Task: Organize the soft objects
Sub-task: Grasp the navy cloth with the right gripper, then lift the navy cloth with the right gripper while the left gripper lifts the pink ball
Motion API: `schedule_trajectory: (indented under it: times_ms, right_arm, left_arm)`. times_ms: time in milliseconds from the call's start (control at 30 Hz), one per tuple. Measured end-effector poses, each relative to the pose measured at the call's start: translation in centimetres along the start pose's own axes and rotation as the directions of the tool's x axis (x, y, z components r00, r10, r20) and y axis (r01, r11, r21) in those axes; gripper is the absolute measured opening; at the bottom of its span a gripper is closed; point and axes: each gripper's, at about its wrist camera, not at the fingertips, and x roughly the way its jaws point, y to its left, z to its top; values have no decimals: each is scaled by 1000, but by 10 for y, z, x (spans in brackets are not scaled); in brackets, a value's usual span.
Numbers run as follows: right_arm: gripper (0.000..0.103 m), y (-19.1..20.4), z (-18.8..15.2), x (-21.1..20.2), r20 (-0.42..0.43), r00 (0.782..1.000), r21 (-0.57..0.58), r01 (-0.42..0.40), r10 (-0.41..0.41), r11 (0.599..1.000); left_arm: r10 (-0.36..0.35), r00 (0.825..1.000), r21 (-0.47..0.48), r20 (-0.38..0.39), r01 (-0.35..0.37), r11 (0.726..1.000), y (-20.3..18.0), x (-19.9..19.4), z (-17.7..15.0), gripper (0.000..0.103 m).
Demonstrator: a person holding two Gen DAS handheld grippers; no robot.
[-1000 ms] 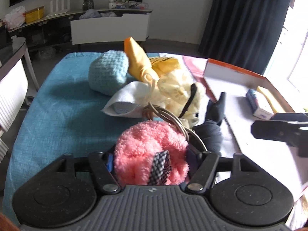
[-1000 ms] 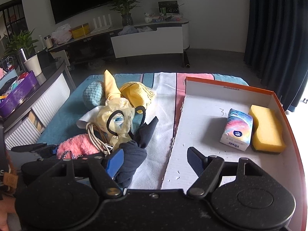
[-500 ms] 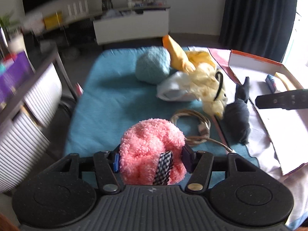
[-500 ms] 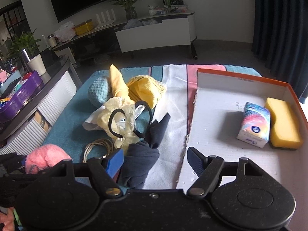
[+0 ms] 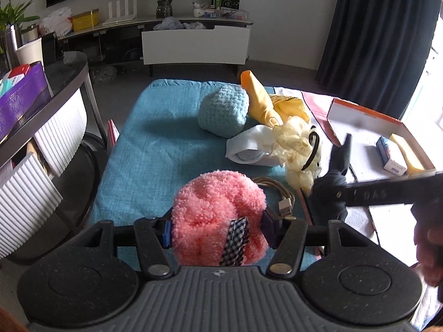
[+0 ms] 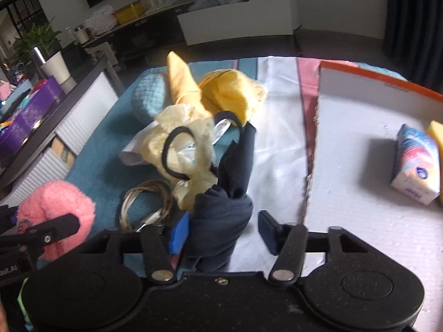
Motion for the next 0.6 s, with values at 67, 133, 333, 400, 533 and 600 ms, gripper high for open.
schedule_trajectory:
  times_ms: [67, 133, 333, 400, 533, 600]
  right_arm:
    - [53, 6, -2, -6, 25, 999, -24, 35, -35, 999]
    - [52, 10, -3, -13, 47, 997, -41, 56, -54, 998]
    - [52, 15, -1, -46, 109, 992, -71, 71, -63, 995]
    - [52, 18, 1, -56, 127, 990, -82, 76, -66, 994]
    - [52, 19, 5, -71, 164, 983, -89, 96, -80, 991]
    - [52, 18, 6, -76, 174, 981, -81, 101, -86, 992]
  left_arm:
    - [-4, 1000, -13, 2, 4, 1000, 0, 0, 1, 60]
    - [-4, 1000, -23, 7, 4, 1000, -1, -1, 2, 60]
    - [-21, 999, -42, 32, 22, 999, -6, -5, 8, 60]
    - [-19, 999, -39, 41, 20, 999, -11, -6, 11, 60]
    - [-28, 998, -49, 54, 31, 998, -19, -8, 18, 60]
    - [-22, 998, -45, 62, 25, 999, -25, -9, 20, 60]
